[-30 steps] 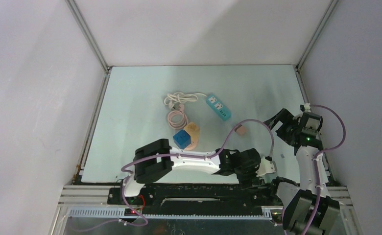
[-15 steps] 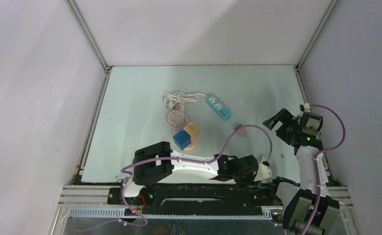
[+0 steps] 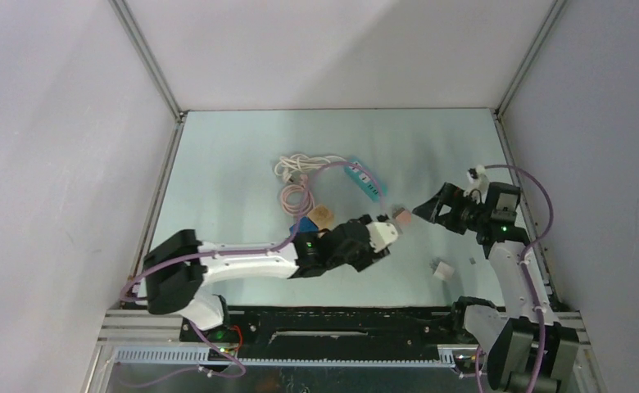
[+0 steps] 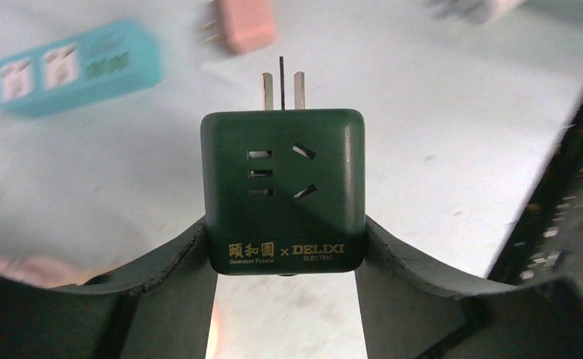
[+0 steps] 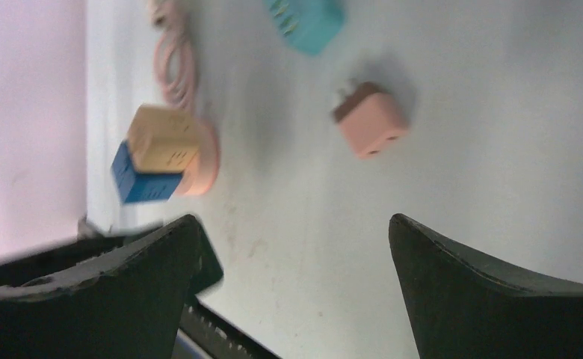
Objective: Insert the plug
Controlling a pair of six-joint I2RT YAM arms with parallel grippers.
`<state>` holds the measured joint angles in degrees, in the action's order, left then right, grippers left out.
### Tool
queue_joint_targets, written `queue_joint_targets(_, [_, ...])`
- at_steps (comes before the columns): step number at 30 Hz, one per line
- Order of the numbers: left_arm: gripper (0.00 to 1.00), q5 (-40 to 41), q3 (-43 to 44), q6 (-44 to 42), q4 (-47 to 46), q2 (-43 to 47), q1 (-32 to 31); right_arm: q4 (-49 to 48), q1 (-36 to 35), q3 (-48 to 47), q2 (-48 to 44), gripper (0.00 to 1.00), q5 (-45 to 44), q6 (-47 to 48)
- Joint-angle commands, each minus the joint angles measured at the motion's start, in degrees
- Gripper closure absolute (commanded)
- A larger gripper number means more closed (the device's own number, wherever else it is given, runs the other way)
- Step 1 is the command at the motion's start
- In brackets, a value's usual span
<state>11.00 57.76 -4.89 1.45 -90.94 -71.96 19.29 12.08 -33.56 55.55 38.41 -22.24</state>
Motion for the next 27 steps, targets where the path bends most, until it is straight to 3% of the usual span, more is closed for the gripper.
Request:
queue_joint_targets(1, [0.75,8.8,-6.6,-0.8,0.5,10.0,2.2,-5.3,-5.8,-0.9,1.6,0.01,13.4,2.8])
queue_joint_targets(6, [0.75,13.0,-10.0,-1.3,4.8,18.2,2.4,-9.0,-18.0,-3.5,5.9,0.01,19.8,-0.8])
queue_joint_targets(12, [0.75,11.0,-10.2,-2.1,7.6,23.2,2.3,-19.5,-29.5,-5.3,11.9,0.01,21.7,-10.3])
queue_joint_targets(20, [0.79,8.6,-7.8,-3.6,11.3,23.6,0.7,-27.6,-35.8,-8.2,19.9,0.0,24.7,-16.0])
queue_joint_targets(27, [0.8,9.2,-7.1,-3.6,10.6,23.6,-0.7,-25.8,-39.4,-12.2,26.4,0.03,25.2,-14.9])
